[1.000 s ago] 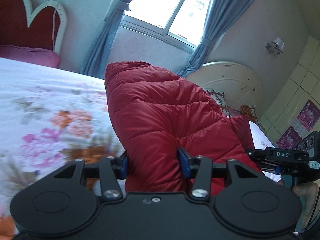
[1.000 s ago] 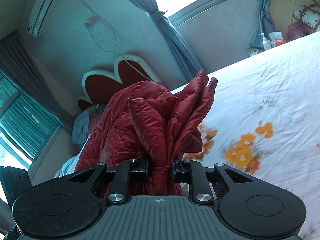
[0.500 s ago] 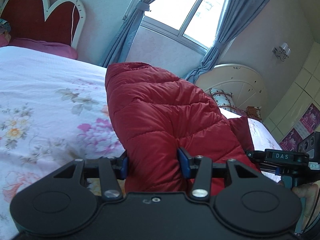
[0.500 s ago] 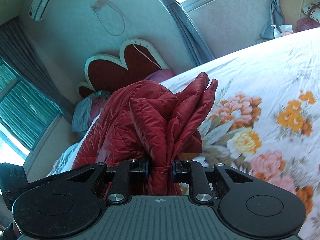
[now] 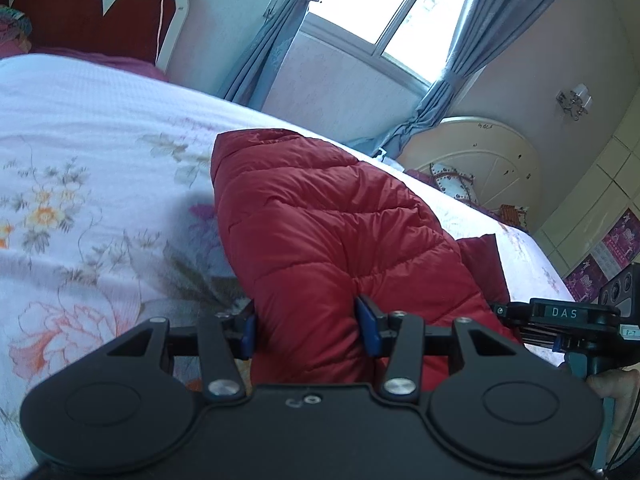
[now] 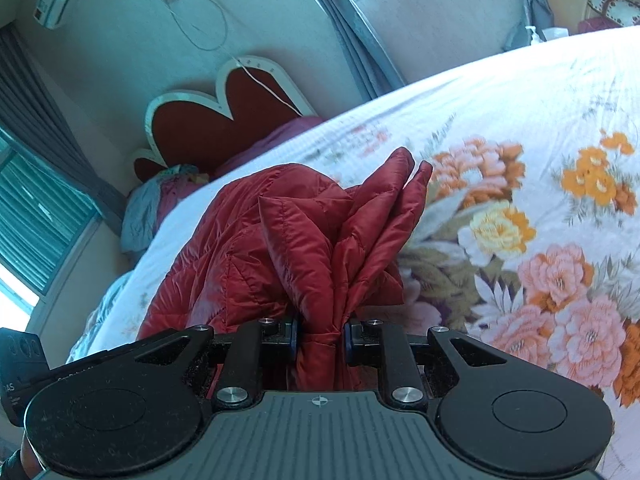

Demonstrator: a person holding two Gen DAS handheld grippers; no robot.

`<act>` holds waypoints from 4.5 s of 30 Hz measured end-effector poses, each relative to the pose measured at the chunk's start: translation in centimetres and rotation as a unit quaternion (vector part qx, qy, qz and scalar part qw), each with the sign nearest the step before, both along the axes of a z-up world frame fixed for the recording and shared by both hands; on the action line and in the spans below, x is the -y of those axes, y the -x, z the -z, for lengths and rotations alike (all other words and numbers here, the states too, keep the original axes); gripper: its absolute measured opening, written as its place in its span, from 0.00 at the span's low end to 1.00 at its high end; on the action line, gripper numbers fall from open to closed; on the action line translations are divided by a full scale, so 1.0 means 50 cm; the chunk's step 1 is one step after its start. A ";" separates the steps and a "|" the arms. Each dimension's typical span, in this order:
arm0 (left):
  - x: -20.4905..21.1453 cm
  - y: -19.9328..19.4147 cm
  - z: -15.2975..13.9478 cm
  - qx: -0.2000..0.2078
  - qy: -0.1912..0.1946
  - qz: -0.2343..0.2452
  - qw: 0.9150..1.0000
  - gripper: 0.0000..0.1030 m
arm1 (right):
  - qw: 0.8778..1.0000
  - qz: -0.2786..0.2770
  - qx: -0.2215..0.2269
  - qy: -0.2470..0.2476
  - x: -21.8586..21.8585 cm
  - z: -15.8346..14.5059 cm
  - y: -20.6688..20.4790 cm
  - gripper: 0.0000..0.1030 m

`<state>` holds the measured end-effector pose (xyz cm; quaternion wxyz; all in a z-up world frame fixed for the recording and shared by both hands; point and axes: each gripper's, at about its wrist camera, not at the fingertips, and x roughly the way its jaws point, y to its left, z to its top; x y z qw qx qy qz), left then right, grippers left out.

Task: Fold large clothes

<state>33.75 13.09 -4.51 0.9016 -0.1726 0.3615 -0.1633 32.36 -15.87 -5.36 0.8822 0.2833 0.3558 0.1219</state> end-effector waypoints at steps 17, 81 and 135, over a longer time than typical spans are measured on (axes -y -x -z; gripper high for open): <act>0.071 -0.026 -0.021 0.009 0.022 0.004 1.000 0.45 | 1.000 0.016 0.012 0.011 0.061 -0.016 0.021 0.19; 0.104 0.075 -0.042 0.049 -0.086 0.107 0.989 0.31 | 0.986 -0.074 0.003 0.150 -0.041 -0.074 0.123 0.16; 0.151 0.154 -0.097 0.084 -0.118 0.026 0.989 0.28 | 0.981 -0.016 0.079 0.177 -0.009 -0.086 0.194 0.09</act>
